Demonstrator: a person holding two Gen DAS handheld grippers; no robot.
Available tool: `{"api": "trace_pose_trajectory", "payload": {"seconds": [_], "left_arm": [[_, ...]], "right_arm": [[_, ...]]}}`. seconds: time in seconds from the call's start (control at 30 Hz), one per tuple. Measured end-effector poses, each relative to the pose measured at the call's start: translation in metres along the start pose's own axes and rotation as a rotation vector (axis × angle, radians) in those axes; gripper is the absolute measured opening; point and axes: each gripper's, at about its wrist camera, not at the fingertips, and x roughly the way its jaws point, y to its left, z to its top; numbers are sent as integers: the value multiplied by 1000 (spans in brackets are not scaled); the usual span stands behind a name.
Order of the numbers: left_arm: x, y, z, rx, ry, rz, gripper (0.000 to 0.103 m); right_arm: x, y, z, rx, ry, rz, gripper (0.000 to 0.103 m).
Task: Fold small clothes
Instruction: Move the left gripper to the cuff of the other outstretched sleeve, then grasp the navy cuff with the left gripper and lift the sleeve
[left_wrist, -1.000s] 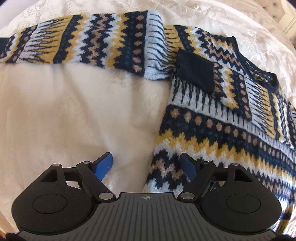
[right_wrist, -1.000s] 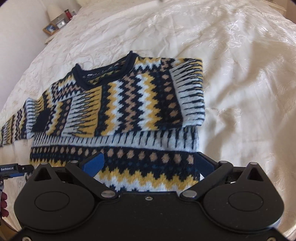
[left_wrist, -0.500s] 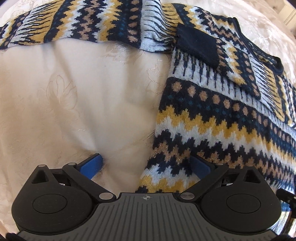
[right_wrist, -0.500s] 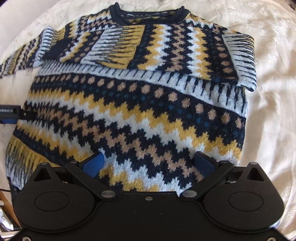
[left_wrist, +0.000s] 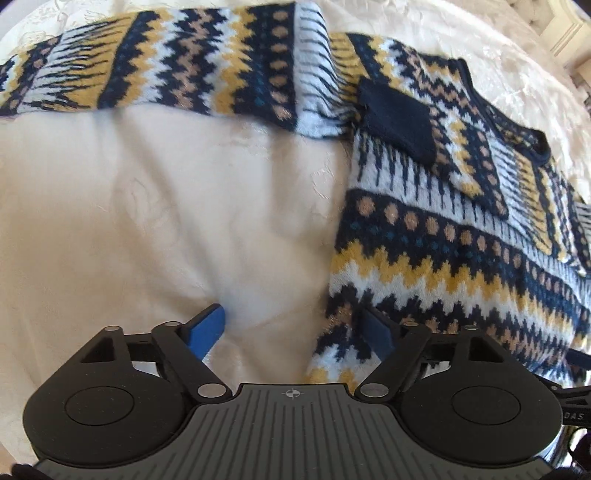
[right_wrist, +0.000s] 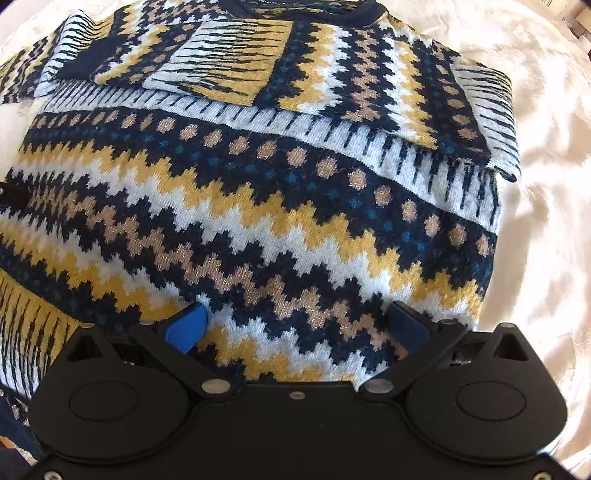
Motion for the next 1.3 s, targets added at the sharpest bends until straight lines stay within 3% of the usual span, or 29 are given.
{"api": "trace_pose_trajectory", "payload": {"seconds": [0.37,0.6,0.9,1.17,1.23,1.3], "left_arm": [[-52,142,54,-297,-230,140,76],[-65,207,89,-402,-315,231,76],[-53,234,123,-400,-361,264,76],[-48,253,136,-410,-421,232,75],[-51,256,134,-411,-453,221,68],[-53,258,132,-415,-474,219,38]], "right_arm": [[0,6,21,125,54,-69,102],[-32,20,48,246,-46,-26,102],[-41,58,94,193,-124,54,102],[-57,72,106,161,-157,93,102],[-59,76,108,147,-158,94,102],[-61,79,109,128,-159,89,102]]}}
